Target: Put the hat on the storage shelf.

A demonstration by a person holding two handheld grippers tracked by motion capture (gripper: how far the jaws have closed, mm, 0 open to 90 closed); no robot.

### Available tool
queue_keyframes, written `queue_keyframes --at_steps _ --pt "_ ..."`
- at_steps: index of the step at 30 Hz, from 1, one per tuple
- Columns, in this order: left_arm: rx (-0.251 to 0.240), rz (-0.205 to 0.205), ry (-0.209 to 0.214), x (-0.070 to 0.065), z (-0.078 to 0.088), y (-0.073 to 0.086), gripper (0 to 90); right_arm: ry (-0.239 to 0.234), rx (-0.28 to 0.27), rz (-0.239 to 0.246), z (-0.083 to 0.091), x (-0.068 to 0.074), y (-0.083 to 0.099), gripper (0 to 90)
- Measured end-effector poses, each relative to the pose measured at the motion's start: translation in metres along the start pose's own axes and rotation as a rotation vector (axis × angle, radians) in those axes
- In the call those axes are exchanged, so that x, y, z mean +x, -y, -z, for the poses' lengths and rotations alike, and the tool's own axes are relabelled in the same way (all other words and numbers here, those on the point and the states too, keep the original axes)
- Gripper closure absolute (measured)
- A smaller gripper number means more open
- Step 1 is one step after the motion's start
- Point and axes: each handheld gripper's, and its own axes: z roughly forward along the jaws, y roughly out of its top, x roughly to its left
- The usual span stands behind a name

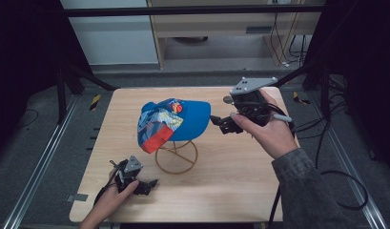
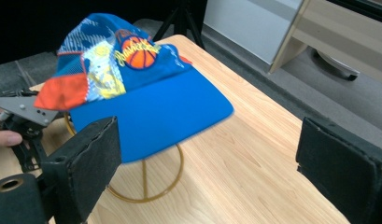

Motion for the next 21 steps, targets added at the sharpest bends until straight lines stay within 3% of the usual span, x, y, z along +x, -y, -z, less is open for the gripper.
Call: queue_keyframes --at_steps 7,14,21 --pt "0.000 0.000 0.000 0.000 0.000 0.000 0.0 0.022 0.015 -0.013 0.004 -0.008 0.013 7.5" --pt "-0.001 0.004 0.001 0.000 0.000 0.000 0.0 0.032 0.041 -0.040 0.004 -0.015 0.039 8.2" --pt "0.004 0.001 0.000 0.000 0.000 0.000 0.0 0.041 0.067 -0.036 0.002 -0.019 0.062 8.6"
